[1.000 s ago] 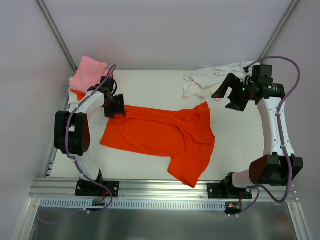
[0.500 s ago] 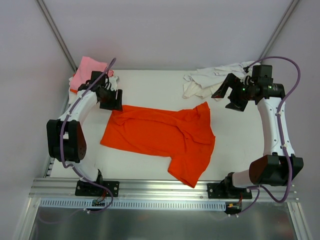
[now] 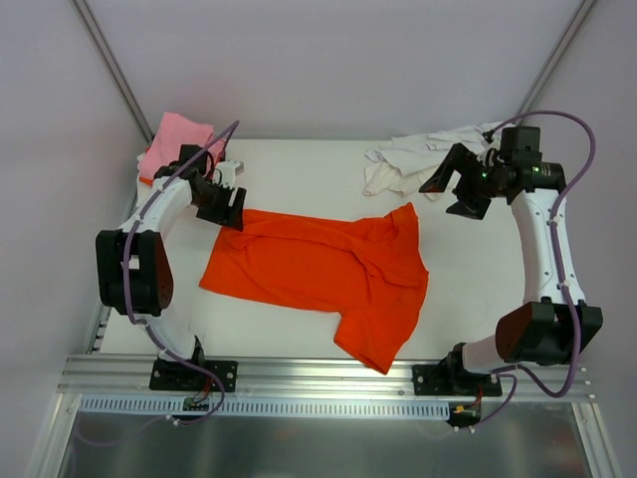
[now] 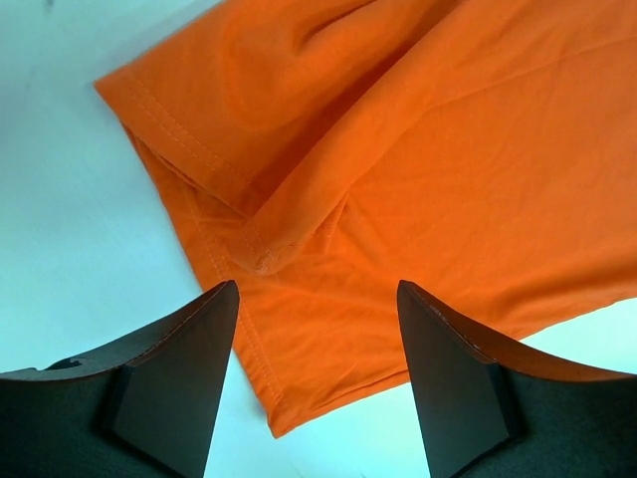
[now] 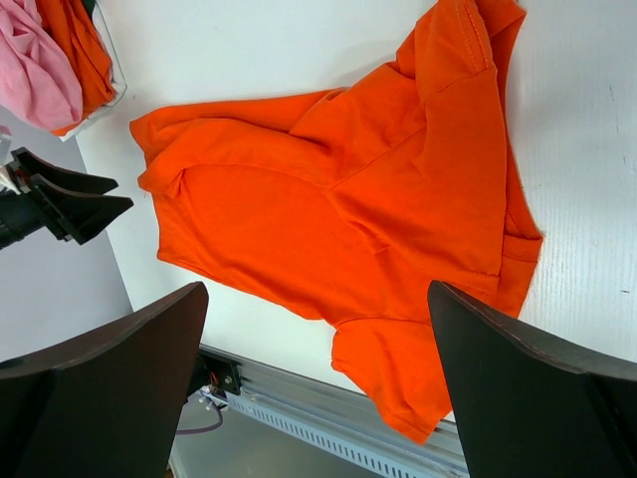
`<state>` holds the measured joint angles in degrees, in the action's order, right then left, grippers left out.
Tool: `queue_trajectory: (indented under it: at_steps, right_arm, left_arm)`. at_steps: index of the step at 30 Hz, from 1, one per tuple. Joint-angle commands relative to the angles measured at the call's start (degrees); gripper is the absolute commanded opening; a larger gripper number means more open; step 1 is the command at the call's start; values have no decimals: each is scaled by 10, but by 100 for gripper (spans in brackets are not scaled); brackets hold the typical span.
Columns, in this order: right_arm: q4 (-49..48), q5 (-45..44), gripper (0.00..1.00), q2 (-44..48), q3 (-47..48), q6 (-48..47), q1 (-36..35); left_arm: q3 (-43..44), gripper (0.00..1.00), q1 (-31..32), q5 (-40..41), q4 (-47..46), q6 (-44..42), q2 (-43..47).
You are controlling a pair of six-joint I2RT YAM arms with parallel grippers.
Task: Fold and stack the t-shirts
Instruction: Fold the flattened tshirt in 1/3 of the way
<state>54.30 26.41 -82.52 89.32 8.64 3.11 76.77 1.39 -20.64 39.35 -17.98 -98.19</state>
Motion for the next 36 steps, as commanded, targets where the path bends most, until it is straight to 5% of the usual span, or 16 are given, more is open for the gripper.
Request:
queue_trajectory:
  at_steps: [1, 19, 20, 24, 29, 36]
  right_arm:
    - [5, 18, 99, -2, 26, 10, -4]
    - [-3, 16, 100, 11, 7, 9, -6]
    - [-3, 16, 99, 10, 8, 9, -6]
    - [-4, 17, 99, 8, 7, 9, -6]
    - [-3, 14, 99, 8, 7, 8, -6]
    - [-4, 15, 99, 8, 5, 8, -6]
  left_arm:
    - [15, 66, -3, -25, 10, -23, -25]
    - [37, 58, 3, -22, -11, 7, -103]
    - [38, 55, 3, -22, -11, 7, -103]
    - [39, 0, 3, -6, -10, 10, -104]
    - [43, 0, 3, 3, -11, 14, -106]
    - [101, 0, 24, 118, -8, 15, -75]
